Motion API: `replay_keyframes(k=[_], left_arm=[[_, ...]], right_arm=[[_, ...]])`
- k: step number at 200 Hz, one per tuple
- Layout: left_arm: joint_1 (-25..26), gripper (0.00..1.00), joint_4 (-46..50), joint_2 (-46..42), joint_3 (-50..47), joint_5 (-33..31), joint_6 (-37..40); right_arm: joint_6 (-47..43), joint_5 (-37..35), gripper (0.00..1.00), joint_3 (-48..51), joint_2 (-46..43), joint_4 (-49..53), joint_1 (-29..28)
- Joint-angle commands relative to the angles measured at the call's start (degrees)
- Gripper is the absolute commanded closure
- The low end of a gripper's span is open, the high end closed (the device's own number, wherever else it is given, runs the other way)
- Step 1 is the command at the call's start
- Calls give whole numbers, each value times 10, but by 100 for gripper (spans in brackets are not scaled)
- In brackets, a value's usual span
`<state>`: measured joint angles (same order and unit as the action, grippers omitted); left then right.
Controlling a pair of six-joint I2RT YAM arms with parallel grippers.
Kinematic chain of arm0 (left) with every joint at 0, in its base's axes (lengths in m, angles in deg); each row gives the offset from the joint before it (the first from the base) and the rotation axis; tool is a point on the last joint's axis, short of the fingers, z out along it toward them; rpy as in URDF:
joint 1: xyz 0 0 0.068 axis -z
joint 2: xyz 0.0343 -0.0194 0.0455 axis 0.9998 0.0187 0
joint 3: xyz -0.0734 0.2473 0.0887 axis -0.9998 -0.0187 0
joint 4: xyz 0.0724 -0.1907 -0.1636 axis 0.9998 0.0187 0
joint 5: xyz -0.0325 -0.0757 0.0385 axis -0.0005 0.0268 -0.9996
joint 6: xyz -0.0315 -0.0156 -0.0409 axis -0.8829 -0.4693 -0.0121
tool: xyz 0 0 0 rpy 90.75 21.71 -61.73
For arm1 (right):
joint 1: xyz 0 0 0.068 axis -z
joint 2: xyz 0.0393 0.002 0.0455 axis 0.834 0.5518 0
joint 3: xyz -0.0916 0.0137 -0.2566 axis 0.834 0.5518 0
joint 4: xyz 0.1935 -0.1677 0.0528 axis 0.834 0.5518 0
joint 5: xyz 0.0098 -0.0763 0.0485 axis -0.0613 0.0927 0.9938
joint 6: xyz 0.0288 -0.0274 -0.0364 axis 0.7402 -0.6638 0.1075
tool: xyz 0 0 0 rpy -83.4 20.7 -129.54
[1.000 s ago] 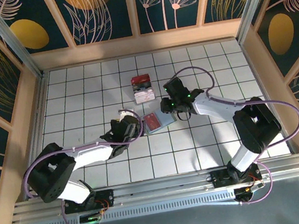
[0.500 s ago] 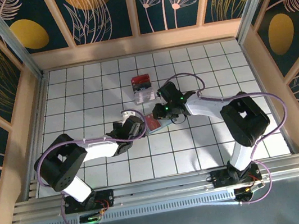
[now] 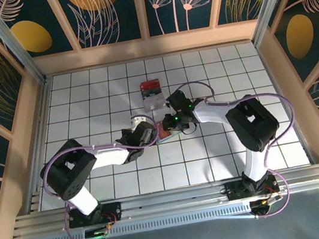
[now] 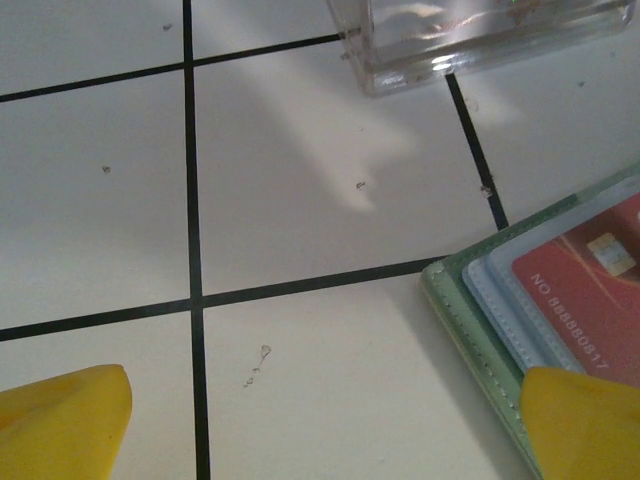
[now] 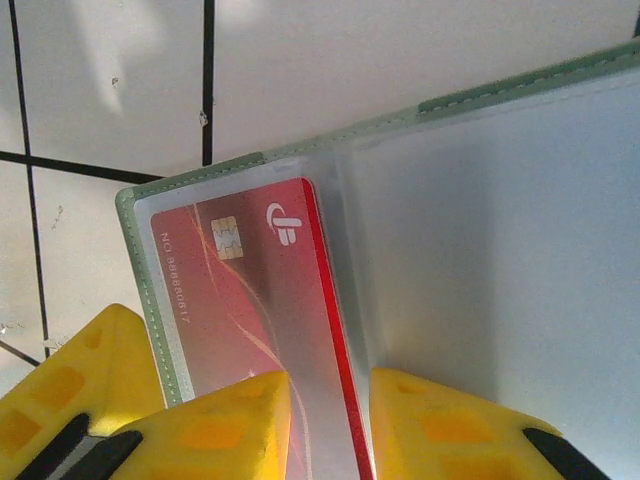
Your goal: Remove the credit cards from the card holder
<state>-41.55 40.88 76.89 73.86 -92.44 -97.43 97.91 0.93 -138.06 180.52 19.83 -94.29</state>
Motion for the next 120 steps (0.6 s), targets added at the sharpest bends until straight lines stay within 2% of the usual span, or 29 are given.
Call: replay_keyframes(k=[1, 36, 120], left_arm=[[0, 1, 18, 11, 14, -17, -7], [0, 1, 22, 13, 15, -19, -5], [0, 1, 34, 28, 17, -33, 11]], right_arm=[[-11, 8, 72, -17, 14, 1, 0], [-12, 13, 72, -16, 21, 0, 1], [6, 106, 75, 15, -7, -72, 19]])
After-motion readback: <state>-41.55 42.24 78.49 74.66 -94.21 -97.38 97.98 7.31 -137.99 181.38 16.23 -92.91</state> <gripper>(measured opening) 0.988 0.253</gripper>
